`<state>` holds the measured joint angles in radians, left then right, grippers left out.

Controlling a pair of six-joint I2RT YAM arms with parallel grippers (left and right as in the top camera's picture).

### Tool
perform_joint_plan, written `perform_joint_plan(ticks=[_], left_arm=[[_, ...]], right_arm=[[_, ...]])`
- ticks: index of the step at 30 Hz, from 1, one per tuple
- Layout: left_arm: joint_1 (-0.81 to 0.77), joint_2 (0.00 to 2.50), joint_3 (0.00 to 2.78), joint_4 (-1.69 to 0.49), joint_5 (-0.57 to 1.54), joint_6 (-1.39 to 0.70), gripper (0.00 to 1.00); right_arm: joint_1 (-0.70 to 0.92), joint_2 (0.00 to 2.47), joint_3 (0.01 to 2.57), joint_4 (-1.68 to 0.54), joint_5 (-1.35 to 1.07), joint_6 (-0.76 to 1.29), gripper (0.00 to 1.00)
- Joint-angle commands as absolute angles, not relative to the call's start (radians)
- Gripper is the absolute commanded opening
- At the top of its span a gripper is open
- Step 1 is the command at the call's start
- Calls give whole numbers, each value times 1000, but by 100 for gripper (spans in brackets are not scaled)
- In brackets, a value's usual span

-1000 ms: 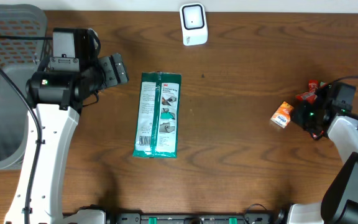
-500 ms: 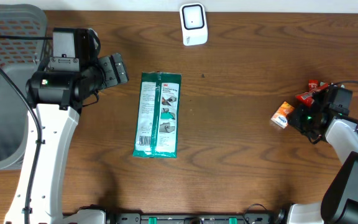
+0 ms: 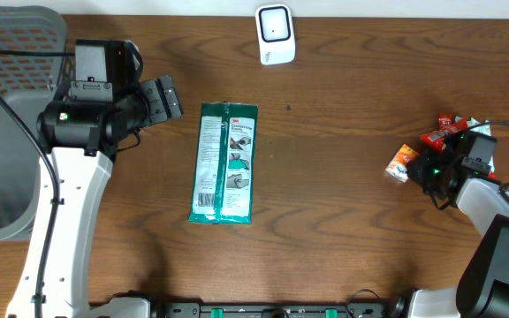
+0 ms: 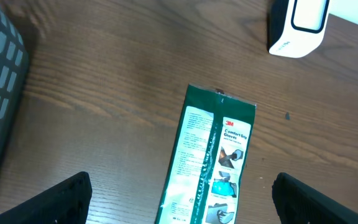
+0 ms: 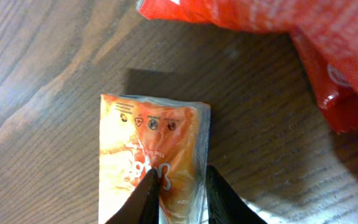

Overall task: Scan the item barcode
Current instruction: 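Grasp the small orange box at the right edge with the right gripper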

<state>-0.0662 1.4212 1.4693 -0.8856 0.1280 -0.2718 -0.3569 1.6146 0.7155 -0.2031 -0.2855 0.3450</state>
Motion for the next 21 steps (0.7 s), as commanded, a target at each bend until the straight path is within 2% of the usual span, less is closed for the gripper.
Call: perform_joint_plan(ticks=[1, 7, 8, 10, 15, 21], left_arm=[[-62, 1420, 1472, -886, 122, -262, 93], [-62, 1420, 1472, -886, 122, -262, 93], [-62, 1420, 1472, -886, 122, -263, 93], [-62, 1420, 1472, -886, 122, -262, 93], [-62, 1420, 1472, -886, 121, -262, 93], [-62, 1420, 1472, -886, 122, -262, 93]], right_arm=[[-347, 1617, 666, -171, -286, 353, 21], [-340, 1618, 640, -126, -286, 352, 19], [-340, 1618, 640, -126, -286, 352, 17], [-340, 1618, 640, -127, -286, 360, 1], [-340, 1612, 656, -134, -321, 411, 1], [-302, 1529, 838, -374, -299, 369, 1]])
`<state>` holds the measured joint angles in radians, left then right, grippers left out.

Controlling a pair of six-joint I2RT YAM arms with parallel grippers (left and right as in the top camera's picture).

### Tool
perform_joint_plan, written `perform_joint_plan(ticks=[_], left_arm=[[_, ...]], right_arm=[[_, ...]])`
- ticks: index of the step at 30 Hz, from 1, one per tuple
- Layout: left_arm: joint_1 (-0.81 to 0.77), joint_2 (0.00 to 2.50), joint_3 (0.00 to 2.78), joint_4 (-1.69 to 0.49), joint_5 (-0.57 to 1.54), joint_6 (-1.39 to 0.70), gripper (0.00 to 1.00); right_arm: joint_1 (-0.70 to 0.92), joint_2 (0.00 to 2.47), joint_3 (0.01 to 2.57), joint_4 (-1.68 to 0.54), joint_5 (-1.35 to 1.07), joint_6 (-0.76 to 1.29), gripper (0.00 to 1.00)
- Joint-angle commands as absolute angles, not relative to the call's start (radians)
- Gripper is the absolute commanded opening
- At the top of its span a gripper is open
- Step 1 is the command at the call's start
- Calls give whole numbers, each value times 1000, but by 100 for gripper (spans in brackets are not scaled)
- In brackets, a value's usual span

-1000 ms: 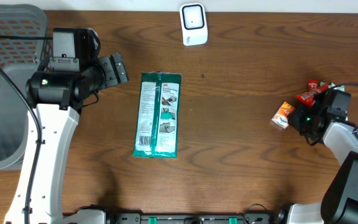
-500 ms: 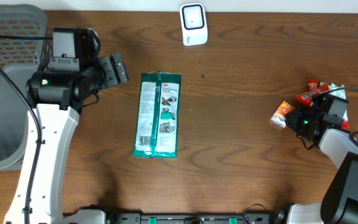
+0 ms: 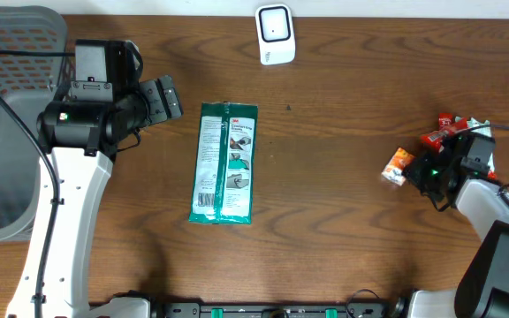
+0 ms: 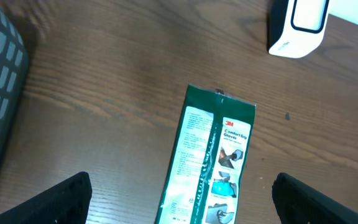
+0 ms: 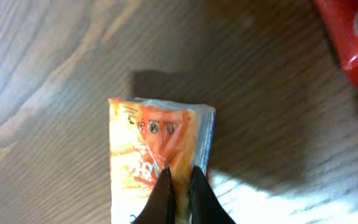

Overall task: Scan the item barcode
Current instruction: 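Grasp the small orange box at the right edge with the right gripper, then raise the orange box to the white scanner with the right gripper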

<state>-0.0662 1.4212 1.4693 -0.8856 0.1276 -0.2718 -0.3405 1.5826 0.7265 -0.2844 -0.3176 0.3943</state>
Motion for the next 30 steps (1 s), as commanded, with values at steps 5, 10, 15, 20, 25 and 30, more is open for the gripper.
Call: perform_joint_plan(ticks=[5, 10, 15, 20, 25, 30], left_arm=[[-62, 1420, 1472, -886, 122, -262, 93], [-62, 1420, 1472, -886, 121, -262, 93], [-62, 1420, 1472, -886, 122, -263, 93], [-62, 1420, 1472, -886, 122, -262, 93], [-62, 1420, 1472, -886, 122, -262, 93], [-62, 1420, 1472, -886, 122, -263, 93]], right_arm=[[-206, 1505, 1088, -654, -180, 294, 1], [-81, 1522, 1375, -905, -27, 282, 1], [23, 1603, 1750, -1120, 41, 282, 1], [128, 1814, 2205, -1319, 149, 214, 1], [196, 2084, 2603, -1448, 203, 181, 1], [281, 2244, 2681, -1290, 358, 92, 1]])
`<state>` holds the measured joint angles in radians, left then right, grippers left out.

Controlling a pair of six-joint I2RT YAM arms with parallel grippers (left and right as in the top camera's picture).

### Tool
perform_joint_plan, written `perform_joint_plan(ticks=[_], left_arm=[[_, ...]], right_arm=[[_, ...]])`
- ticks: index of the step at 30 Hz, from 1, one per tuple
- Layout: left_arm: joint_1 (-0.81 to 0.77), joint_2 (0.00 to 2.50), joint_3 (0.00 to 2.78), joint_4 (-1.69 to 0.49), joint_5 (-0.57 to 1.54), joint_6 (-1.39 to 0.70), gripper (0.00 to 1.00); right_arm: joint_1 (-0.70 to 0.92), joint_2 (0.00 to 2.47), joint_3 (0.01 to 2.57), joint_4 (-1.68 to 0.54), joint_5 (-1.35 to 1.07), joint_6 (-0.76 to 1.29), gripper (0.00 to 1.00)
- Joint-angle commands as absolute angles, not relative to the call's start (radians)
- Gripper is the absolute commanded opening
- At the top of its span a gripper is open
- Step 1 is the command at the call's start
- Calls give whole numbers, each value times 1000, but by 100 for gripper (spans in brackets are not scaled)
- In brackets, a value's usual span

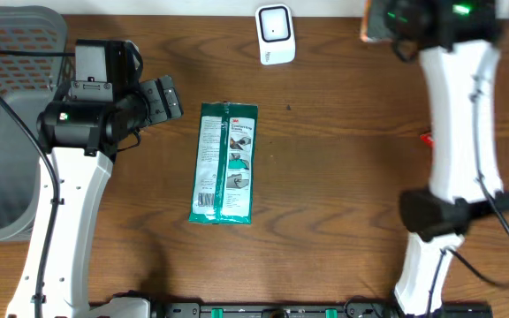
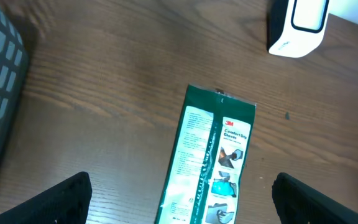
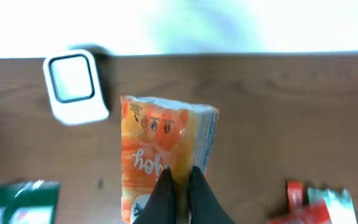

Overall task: Scan the item barcode
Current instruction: 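Raise the orange box to the white scanner with the right gripper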

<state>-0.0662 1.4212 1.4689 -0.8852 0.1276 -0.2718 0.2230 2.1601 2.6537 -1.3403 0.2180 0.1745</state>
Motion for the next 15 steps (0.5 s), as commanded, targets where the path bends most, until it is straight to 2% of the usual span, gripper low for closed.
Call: perform_joint_plan(ticks=[1, 7, 15], left_arm=[[-62, 1420, 1472, -886, 122, -263, 93], [-62, 1420, 1472, -886, 122, -262, 93], [-62, 1420, 1472, -886, 122, -262, 93]], right_arm=[[311, 2283, 2681, -1229, 422, 59, 1], [430, 2458, 2681, -948, 596, -59, 1], [519, 2663, 2681, -720, 820, -246, 1]])
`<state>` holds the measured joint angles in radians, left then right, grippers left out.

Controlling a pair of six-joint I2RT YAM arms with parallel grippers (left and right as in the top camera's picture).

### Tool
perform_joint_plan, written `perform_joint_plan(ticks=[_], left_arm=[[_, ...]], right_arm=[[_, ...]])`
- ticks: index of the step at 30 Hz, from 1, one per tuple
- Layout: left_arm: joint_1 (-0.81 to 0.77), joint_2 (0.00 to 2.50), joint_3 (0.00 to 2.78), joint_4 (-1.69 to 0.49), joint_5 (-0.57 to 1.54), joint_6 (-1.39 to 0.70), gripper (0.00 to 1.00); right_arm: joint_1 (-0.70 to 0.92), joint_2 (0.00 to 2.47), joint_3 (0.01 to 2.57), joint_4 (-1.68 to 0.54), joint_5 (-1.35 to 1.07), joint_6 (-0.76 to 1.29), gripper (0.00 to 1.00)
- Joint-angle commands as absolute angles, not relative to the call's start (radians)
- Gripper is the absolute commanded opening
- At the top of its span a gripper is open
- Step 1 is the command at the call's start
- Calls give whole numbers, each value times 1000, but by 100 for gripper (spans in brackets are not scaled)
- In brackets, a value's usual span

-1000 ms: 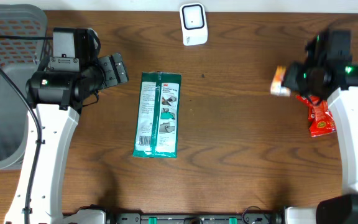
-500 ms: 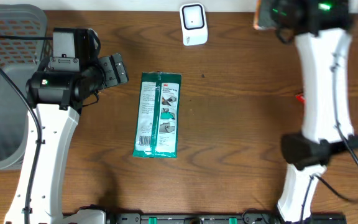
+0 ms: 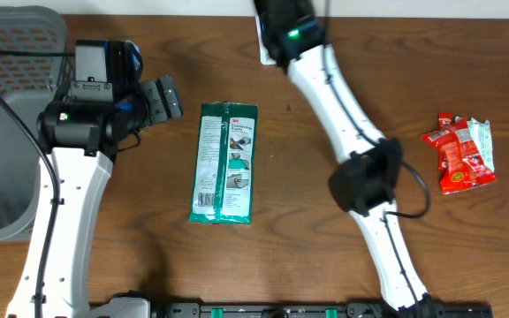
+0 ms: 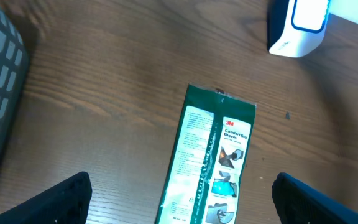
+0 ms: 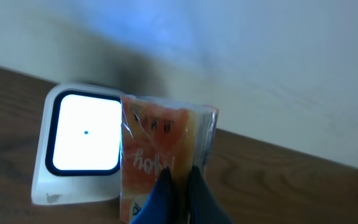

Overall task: Scan the item barcode
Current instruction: 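Raise the orange box to the white scanner with the right gripper, then return the orange box to the right edge and release it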

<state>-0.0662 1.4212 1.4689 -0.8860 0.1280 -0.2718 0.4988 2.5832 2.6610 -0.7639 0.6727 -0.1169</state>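
My right gripper (image 5: 180, 186) is shut on a small orange packet (image 5: 160, 146), held upright. The packet's left edge overlaps the white scanner (image 5: 82, 146), whose window glows white; whether they touch I cannot tell. In the overhead view the right arm reaches over the back edge and covers most of the scanner (image 3: 264, 55); the packet is hidden there. My left gripper (image 4: 182, 208) hangs open above a long green glove pack (image 4: 210, 162), its fingers (image 4: 64, 199) wide apart and holding nothing. The scanner (image 4: 297, 28) stands beyond that pack.
The green pack (image 3: 225, 162) lies flat at mid-table. A heap of red snack packets (image 3: 458, 155) lies at the right edge. A grey mesh basket (image 3: 7, 132) stands at the far left beside the left arm.
My right gripper has moved left along the table's back edge with the orange packet, from right of the scanner to directly beside its window. The left arm has not moved.
My right gripper's jaws stood around the orange packet on the table beside the red packets. Then they were shut on it there. Later the packet was up at the back of the table, and now it is at the scanner. The left arm stayed still.
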Motion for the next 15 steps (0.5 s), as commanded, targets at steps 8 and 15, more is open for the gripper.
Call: perform_joint_plan(ticks=[8, 15], left_arm=[[-62, 1420, 1472, -886, 122, -262, 93], [-62, 1420, 1472, -886, 122, -262, 93]], right_arm=[[527, 2711, 2683, -691, 811, -241, 1], [512, 2536, 2683, -888, 756, -176, 1]])
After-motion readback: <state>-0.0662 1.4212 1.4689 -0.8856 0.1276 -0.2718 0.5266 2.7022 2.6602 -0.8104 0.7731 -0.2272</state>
